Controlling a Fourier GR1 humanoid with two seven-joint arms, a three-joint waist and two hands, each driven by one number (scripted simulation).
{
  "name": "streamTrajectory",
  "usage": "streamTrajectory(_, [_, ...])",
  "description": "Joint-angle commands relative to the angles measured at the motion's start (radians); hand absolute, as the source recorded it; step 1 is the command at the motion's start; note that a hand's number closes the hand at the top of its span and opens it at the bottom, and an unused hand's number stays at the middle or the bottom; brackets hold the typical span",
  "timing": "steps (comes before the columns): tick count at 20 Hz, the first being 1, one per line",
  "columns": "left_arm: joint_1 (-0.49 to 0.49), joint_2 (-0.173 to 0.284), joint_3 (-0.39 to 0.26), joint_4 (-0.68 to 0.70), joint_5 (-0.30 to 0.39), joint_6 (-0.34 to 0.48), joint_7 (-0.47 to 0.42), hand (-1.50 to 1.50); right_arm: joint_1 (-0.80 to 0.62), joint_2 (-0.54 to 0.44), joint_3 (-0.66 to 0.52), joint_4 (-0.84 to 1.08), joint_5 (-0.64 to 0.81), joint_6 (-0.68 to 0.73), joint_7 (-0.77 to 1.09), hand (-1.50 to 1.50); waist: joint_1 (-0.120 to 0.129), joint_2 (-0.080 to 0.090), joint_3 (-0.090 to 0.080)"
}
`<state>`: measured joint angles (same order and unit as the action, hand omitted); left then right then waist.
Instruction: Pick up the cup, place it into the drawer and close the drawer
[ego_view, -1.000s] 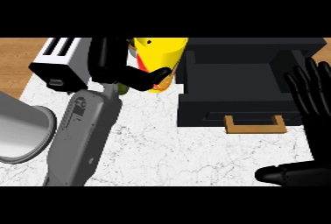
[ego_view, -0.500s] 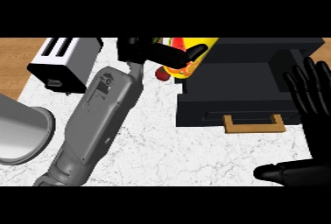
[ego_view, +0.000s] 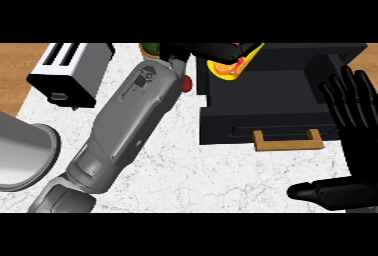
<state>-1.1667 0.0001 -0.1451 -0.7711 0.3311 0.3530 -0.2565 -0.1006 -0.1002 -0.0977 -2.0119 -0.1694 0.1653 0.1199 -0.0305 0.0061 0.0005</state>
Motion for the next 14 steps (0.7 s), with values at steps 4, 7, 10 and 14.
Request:
streamTrajectory(4, [-0.095,0.000,-0.102,0.200,0.127,0.056,-0.064,1.50,0.006,-0.021,-0.023,-0.032,-0.043,0.019,0.026,-1.50,-0.022,0.003,0.000])
streamTrajectory(7, [-0.075,0.000,-0.112,0.283,0.143,-0.001,-0.112,1.50,-0.010,-0.039,-0.025,-0.055,-0.043,0.025,0.042,-1.50,-0.028,0.007,0.000])
streamTrajectory(10, [-0.164,0.000,-0.167,0.340,0.168,0.026,-0.077,1.50,-0.035,0.007,0.023,0.000,0.014,-0.005,0.006,-1.50,-0.037,0.011,0.000])
streamTrajectory(14, [-0.132,0.000,-0.273,0.332,0.231,0.070,-0.104,1.50,0.009,-0.006,0.005,0.026,-0.028,0.049,-0.040,-1.50,-0.056,0.014,0.001])
